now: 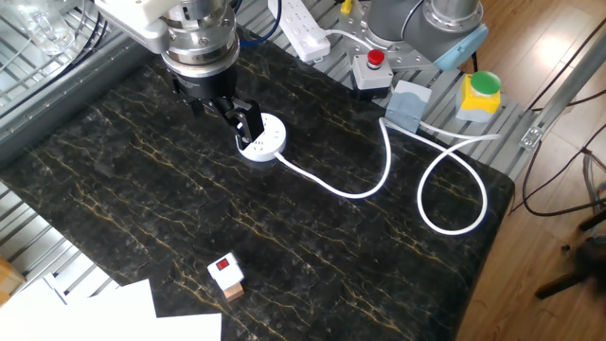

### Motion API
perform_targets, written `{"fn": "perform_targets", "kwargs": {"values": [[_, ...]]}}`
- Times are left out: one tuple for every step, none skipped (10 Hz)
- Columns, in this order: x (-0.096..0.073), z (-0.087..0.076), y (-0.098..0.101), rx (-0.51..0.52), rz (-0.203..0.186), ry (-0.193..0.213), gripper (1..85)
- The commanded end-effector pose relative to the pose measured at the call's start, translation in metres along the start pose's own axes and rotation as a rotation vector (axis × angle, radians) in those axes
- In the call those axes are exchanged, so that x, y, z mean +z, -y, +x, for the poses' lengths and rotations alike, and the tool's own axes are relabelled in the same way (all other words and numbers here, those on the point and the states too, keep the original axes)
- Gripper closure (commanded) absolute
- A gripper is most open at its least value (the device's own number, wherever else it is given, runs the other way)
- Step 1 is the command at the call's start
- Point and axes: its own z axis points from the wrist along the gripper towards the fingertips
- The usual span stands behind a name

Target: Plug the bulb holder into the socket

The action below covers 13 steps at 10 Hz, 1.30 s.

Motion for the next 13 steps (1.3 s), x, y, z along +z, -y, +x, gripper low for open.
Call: {"fn": "perform_targets", "kwargs": {"values": [[0.000,0.000,-0.002,0.000,0.000,0.000,84.3],[-0.006,-0.045,0.032,0.149,0.131,0.185,84.3],[-0.006,-0.045,0.032,0.151,0.138,0.185,84.3],[-0.006,-0.045,0.032,0.151,0.140,0.184,84.3],[-0.006,-0.045,0.032,0.151,0.141,0.183,84.3],[-0.006,-0.045,0.032,0.151,0.141,0.183,84.3],[-0.006,-0.045,0.033,0.151,0.143,0.183,84.3],[-0.006,-0.045,0.033,0.151,0.144,0.183,84.3],[-0.006,-0.042,0.035,0.142,0.152,0.172,84.3],[-0.007,-0.041,0.035,0.125,0.152,0.172,84.3],[-0.007,-0.039,0.037,0.079,0.163,0.173,84.3],[-0.013,-0.047,0.046,-0.018,0.206,0.213,84.3],[-0.012,-0.044,0.027,-0.175,0.130,0.179,84.3]]}}
